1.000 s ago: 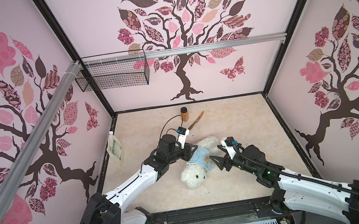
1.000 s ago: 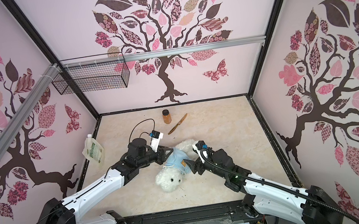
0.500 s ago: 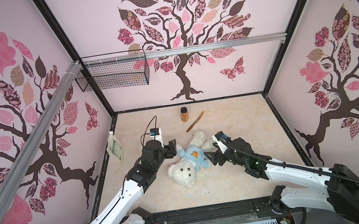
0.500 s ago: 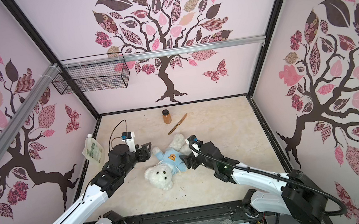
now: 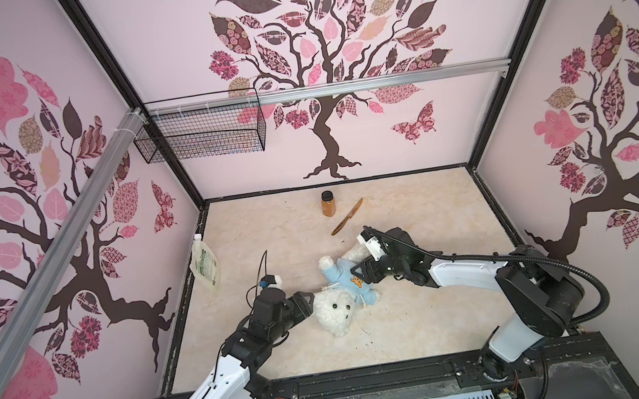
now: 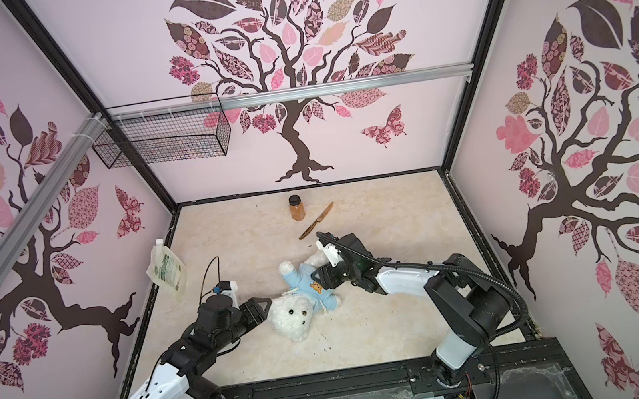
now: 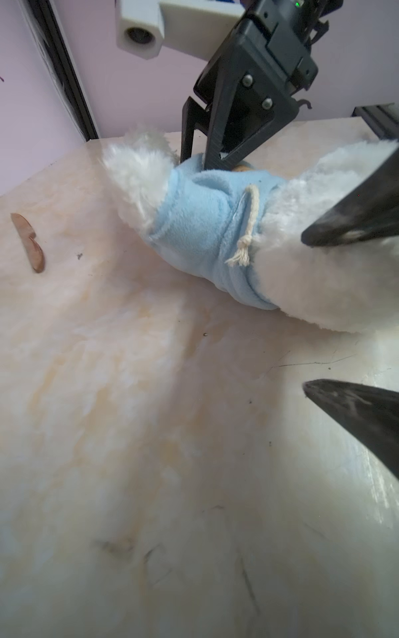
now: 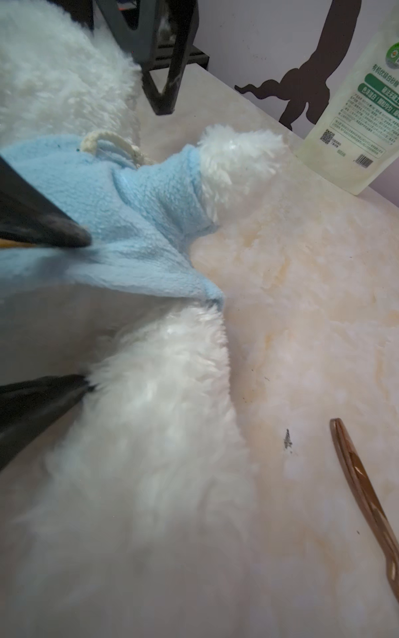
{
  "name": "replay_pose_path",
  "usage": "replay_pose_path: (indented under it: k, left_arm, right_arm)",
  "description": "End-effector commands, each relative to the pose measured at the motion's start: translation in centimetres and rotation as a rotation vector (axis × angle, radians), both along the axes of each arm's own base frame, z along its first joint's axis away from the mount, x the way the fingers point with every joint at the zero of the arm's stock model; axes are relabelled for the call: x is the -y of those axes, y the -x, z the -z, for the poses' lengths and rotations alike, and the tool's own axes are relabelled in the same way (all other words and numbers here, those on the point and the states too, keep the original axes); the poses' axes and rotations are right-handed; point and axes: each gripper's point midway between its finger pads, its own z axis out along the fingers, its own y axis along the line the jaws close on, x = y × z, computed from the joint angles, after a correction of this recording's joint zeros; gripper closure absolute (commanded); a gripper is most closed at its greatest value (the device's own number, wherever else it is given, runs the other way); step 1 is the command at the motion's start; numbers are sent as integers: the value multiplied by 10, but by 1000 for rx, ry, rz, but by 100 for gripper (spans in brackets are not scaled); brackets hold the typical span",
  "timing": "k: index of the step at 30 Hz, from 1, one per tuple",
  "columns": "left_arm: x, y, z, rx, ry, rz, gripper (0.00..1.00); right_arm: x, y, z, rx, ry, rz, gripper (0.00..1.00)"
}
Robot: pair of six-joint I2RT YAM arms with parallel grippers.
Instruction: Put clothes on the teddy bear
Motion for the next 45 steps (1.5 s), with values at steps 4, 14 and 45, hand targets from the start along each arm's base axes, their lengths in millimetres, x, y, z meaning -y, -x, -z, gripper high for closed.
replay_pose_path:
  k: [4, 14, 45]
  left_arm:
    - [20, -16, 1, -9, 97, -13, 43]
    - [22, -120, -7, 55, -98, -71, 37]
    - [48, 106, -6, -301, 115, 382, 56]
  right_arm:
    - [7, 33, 17, -126, -25, -33, 40]
    - [7, 83, 1, -248, -228, -69, 37]
    - [30, -16, 9, -14, 274, 37, 24]
